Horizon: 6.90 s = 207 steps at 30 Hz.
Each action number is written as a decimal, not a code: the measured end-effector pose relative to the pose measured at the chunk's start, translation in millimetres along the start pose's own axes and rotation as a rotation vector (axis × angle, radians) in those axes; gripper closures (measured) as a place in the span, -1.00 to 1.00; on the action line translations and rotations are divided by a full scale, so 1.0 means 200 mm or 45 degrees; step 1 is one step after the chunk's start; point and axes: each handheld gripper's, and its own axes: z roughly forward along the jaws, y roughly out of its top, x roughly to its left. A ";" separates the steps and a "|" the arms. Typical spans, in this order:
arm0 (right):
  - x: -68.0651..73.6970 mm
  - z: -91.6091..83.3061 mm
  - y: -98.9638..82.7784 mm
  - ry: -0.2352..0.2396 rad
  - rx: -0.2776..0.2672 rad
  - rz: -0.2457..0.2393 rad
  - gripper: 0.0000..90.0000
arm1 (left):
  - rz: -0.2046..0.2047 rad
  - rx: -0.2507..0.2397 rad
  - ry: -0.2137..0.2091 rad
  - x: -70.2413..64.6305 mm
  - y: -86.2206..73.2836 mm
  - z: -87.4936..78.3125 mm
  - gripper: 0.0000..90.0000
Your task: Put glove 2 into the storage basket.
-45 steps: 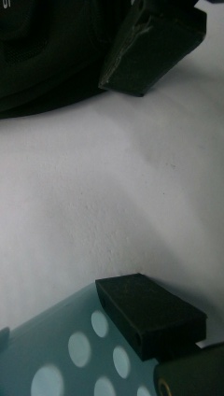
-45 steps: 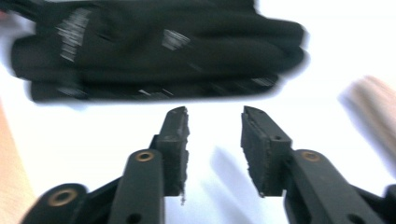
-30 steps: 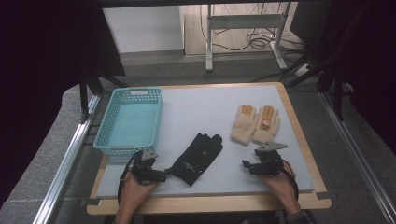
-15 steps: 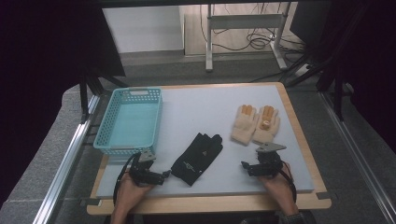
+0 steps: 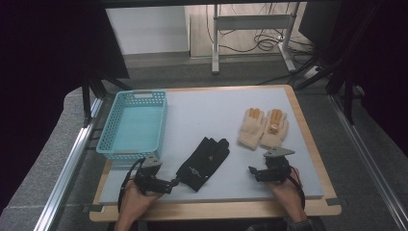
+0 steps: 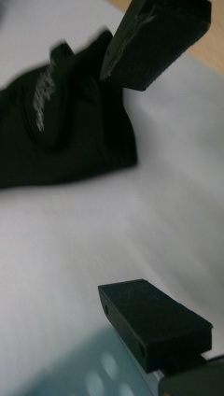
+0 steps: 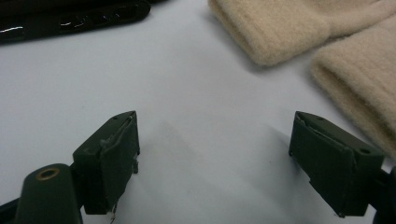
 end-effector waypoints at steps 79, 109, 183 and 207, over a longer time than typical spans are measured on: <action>0.00 0.00 0.00 -0.003 -0.001 0.000 -0.65 | 0.030 0.169 0.134 -0.03 0.59 0.23 0.40; 0.00 0.00 0.00 -0.004 -0.003 0.002 -0.65 | -0.207 0.142 0.440 0.51 0.71 -0.13 0.37; 0.01 0.00 0.00 -0.008 -0.006 -0.007 -0.65 | -0.311 0.018 0.330 0.77 0.46 -0.21 -0.95; 0.01 0.00 0.00 -0.003 -0.003 0.001 -0.65 | 0.000 -0.053 0.099 0.27 0.51 -0.08 -0.94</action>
